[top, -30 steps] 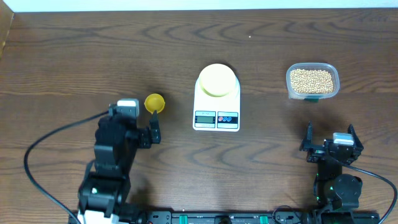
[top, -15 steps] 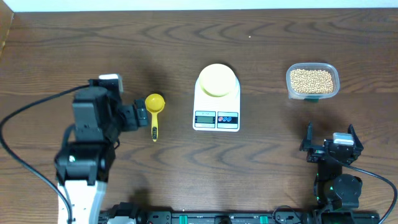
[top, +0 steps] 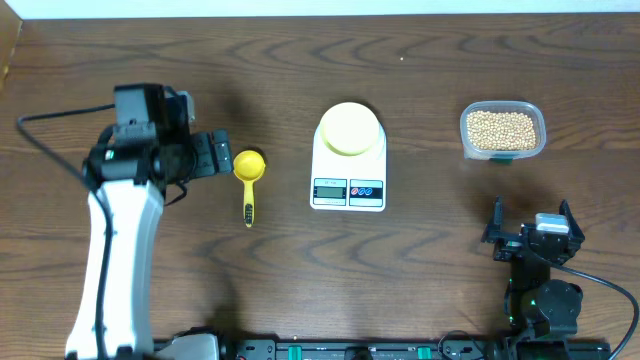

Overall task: Scoop item into bowl and weigh 50g on scale
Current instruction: 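Move the left gripper forward and down over the yellow scoop handle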

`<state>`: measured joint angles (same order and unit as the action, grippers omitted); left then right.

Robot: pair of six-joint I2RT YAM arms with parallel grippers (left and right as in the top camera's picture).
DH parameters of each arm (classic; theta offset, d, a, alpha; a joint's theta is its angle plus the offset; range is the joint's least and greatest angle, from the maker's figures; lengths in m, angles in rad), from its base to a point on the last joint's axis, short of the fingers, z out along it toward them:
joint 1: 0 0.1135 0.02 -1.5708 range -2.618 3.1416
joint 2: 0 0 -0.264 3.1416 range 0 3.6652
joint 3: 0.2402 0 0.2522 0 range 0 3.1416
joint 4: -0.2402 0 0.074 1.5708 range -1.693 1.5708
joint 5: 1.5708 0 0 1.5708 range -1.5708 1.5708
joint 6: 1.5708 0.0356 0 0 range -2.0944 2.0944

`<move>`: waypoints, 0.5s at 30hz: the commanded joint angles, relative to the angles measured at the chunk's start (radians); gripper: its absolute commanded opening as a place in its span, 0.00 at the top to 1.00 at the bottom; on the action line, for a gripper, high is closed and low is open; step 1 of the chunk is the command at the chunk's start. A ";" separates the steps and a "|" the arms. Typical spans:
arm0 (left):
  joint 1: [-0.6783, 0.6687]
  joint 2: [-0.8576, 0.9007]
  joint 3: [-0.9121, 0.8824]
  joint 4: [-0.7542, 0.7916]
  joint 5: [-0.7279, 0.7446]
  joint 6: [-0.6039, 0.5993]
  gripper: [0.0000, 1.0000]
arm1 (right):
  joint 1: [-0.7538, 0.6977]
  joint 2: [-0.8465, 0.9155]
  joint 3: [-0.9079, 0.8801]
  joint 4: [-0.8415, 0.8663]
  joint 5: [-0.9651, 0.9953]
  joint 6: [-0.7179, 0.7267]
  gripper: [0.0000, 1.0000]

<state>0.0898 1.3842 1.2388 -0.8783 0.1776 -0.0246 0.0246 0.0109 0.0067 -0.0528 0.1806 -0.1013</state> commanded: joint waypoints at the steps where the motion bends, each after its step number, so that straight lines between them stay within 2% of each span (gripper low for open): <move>1: 0.005 0.089 0.034 -0.008 0.022 0.016 0.00 | 0.003 -0.005 -0.001 -0.003 0.015 0.011 0.01; 15: 0.005 0.320 0.034 0.040 0.021 0.016 0.00 | 0.003 -0.005 -0.001 -0.003 0.015 0.011 0.01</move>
<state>0.0898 1.6749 1.2495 -0.8478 0.1894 -0.0223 0.0246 0.0109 0.0067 -0.0528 0.1810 -0.1013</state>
